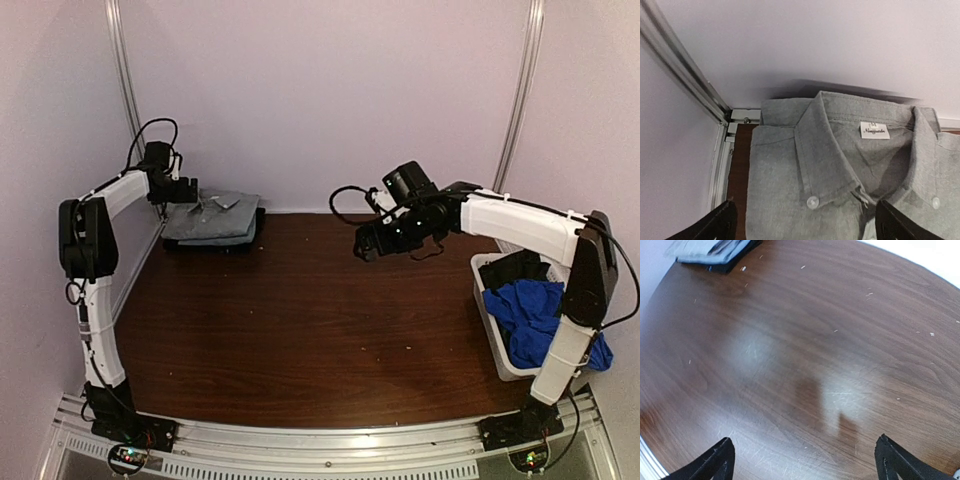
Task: Fold and stack the mixed laundry pile
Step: Place the square-folded shirt at the corner of the board, then pick up the crumpled T-shirt from the bin.
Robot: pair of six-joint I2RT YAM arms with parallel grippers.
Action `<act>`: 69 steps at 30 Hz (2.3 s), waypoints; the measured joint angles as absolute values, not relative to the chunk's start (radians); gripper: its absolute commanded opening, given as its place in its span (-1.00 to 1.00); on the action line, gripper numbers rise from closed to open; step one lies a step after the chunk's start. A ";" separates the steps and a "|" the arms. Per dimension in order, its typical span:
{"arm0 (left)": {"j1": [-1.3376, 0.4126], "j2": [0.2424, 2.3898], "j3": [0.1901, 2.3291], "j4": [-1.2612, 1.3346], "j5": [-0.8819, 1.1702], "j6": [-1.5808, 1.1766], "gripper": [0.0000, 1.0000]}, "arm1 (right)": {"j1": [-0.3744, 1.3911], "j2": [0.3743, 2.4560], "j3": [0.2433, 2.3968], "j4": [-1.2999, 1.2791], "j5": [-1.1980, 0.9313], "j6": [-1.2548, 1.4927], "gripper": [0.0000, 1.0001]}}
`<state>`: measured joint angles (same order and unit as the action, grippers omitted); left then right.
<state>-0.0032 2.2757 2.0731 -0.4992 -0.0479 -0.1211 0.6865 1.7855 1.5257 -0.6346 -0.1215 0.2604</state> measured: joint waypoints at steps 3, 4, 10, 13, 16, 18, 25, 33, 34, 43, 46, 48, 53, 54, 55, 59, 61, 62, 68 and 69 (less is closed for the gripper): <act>0.013 2.113 1.902 -0.439 -0.001 -0.210 0.95 | 0.623 1.730 1.533 -0.633 -0.097 0.278 1.00; 0.020 2.063 1.868 -0.425 0.026 -0.233 0.95 | 0.601 1.707 1.533 -0.635 -0.092 0.285 1.00; 0.023 1.860 1.817 -0.378 0.145 -0.316 0.95 | 0.488 1.585 1.556 -0.695 -0.070 0.328 1.00; -0.026 1.792 1.761 -0.377 0.169 -0.324 0.95 | 0.447 1.509 1.565 -0.769 -0.054 0.364 1.00; -0.109 1.743 1.662 -0.384 0.180 -0.327 0.95 | 0.411 1.420 1.564 -0.867 -0.036 0.411 0.97; -0.172 1.725 1.596 -0.398 0.185 -0.331 0.95 | 0.381 1.354 1.543 -0.934 -0.018 0.458 0.95; -0.325 1.700 1.477 -0.438 0.187 -0.363 0.95 | 0.307 1.077 1.264 -1.227 0.090 0.715 1.00; -0.391 1.672 1.457 -0.409 0.175 -0.405 0.95 | 0.270 0.941 1.000 -1.439 0.163 1.063 1.00; -0.392 1.672 1.457 -0.407 0.172 -0.409 0.95 | 0.261 0.941 0.980 -1.450 0.166 1.091 1.00; -0.392 1.672 1.457 -0.393 0.151 -0.418 0.95 | 0.082 0.960 0.820 -1.349 0.148 1.167 -0.42; -0.392 1.671 1.457 -0.393 0.139 -0.418 0.95 | 0.006 0.960 0.811 -1.291 0.128 1.121 -1.00; -0.392 1.671 1.457 -0.393 0.133 -0.418 0.95 | -0.028 0.965 0.844 -1.271 0.128 1.077 -1.00; -0.392 1.666 1.460 -0.397 0.114 -0.417 0.95 | -0.046 1.044 1.124 -1.234 0.132 0.913 -1.00; -0.392 1.665 1.462 -0.398 0.110 -0.417 0.95 | -0.046 1.063 1.176 -1.217 0.128 0.876 -1.00; -0.392 1.664 1.464 -0.399 0.106 -0.417 0.95 | -0.046 1.086 1.238 -1.196 0.122 0.833 -1.00; -0.392 1.660 1.476 -0.424 0.086 -0.417 0.95 | -0.045 1.187 1.485 -1.116 0.020 0.683 -1.00; -0.390 1.660 1.482 -0.432 0.080 -0.417 0.95 | -0.034 1.248 1.621 -1.085 -0.040 0.635 -1.00; -0.389 1.659 1.484 -0.435 0.076 -0.418 0.95 | -0.017 1.289 1.708 -1.073 -0.069 0.615 -1.00; -0.364 1.651 1.485 -0.453 0.068 -0.465 0.95 | 0.268 1.634 2.289 -1.000 -0.234 0.536 -1.00; -0.353 1.648 1.485 -0.460 0.070 -0.480 0.95 | 0.325 1.688 2.365 -0.984 -0.263 0.531 -1.00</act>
